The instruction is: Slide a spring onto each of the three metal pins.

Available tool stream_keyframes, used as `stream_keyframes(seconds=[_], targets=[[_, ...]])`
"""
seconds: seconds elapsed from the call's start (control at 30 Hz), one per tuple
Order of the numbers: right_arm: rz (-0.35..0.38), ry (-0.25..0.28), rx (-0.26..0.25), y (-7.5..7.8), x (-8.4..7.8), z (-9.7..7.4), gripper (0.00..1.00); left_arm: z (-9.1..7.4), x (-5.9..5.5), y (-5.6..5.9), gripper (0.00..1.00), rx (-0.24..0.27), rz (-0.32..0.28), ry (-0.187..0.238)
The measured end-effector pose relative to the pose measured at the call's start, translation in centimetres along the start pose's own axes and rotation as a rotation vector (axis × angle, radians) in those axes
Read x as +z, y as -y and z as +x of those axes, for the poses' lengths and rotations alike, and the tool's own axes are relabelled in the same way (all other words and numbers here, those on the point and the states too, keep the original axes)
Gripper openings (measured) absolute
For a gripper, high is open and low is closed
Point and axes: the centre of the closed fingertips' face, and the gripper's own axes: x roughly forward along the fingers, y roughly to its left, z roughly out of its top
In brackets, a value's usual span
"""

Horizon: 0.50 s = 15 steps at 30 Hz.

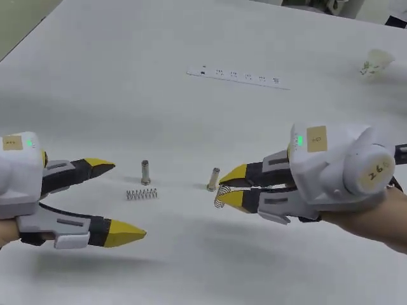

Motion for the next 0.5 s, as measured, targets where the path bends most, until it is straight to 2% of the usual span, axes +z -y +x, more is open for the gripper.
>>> stream_keyframes(seconds=[0.17,0.5], targets=[[0.008,-0.005,-0.013,0.4,-0.2,-0.1,0.08,-0.1,0.2,-0.3,0.98,0.019,-0.006,0.015],[0.013,-0.011,-0.026,1.1,-0.6,0.1,0.08,-0.4,0.4,-0.7,0.98,0.035,-0.022,0.03]])
